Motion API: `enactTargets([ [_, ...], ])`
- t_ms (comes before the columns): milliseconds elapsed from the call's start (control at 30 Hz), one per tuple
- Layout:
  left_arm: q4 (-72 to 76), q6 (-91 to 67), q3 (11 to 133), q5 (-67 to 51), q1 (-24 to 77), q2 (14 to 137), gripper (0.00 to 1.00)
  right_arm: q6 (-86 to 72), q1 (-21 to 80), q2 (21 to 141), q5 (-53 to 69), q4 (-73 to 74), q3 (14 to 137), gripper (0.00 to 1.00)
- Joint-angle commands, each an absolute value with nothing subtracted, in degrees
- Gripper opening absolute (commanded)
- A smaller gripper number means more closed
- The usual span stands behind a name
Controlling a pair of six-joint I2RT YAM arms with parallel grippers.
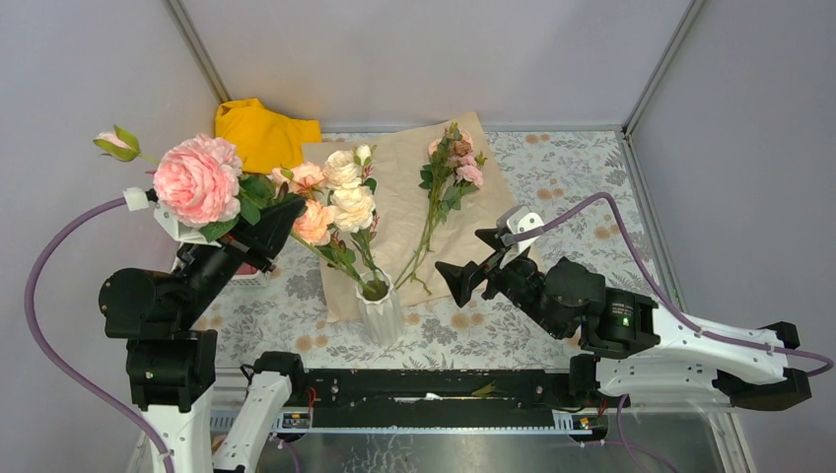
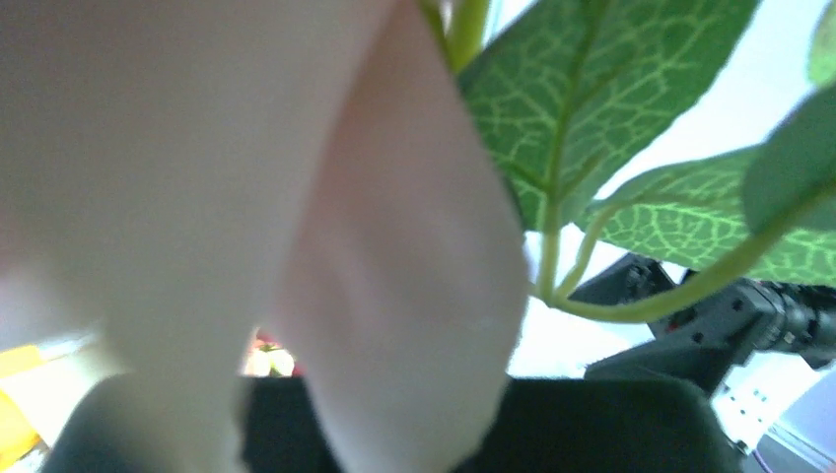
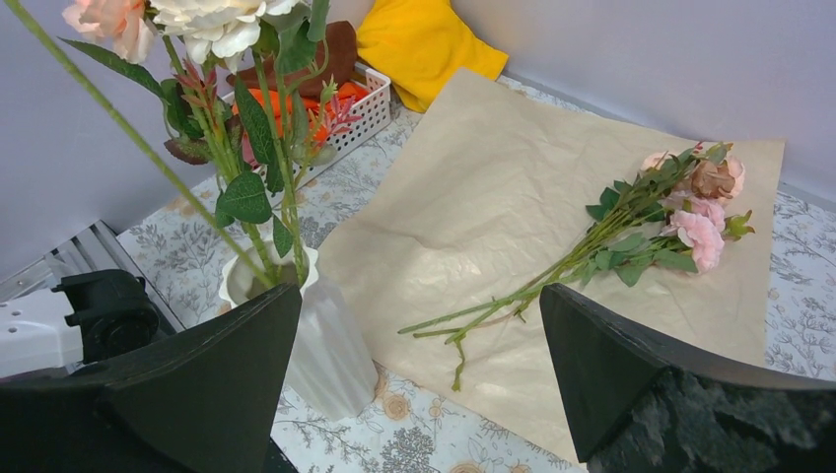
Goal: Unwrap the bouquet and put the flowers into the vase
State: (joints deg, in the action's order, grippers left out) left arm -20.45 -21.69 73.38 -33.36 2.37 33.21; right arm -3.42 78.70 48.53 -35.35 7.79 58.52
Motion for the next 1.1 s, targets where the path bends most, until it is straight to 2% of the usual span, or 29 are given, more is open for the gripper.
enactTargets([
  [0,-13.79,-23.6,72.1,-46.37,0.24,32.78,0.02,-2.87,78.93,47.62,-37.19,3.71,58.62,1.0],
  [300,-8.21,-27.84,69.63,-60.25,-3.44,30.46,0.02,-2.9,78.91,47.24,-37.0,3.11,58.01,1.0],
  [433,-6.58,-28.95,68.13,-61.4,-3.98,29.23,0.02,-3.01,78.98,47.2,-36.85,3.05,57.84,1.0],
  [633,5.06,-37.35,62.09,-63.6,-6.51,28.7,0.02,-3.09,78.95,47.91,-36.3,2.46,57.94,1.0],
  [1067,6.47,-38.15,55.24,-59.54,-7.09,27.78,0.02,-3.0,78.93,50.19,-36.1,2.2,58.37,1.0],
])
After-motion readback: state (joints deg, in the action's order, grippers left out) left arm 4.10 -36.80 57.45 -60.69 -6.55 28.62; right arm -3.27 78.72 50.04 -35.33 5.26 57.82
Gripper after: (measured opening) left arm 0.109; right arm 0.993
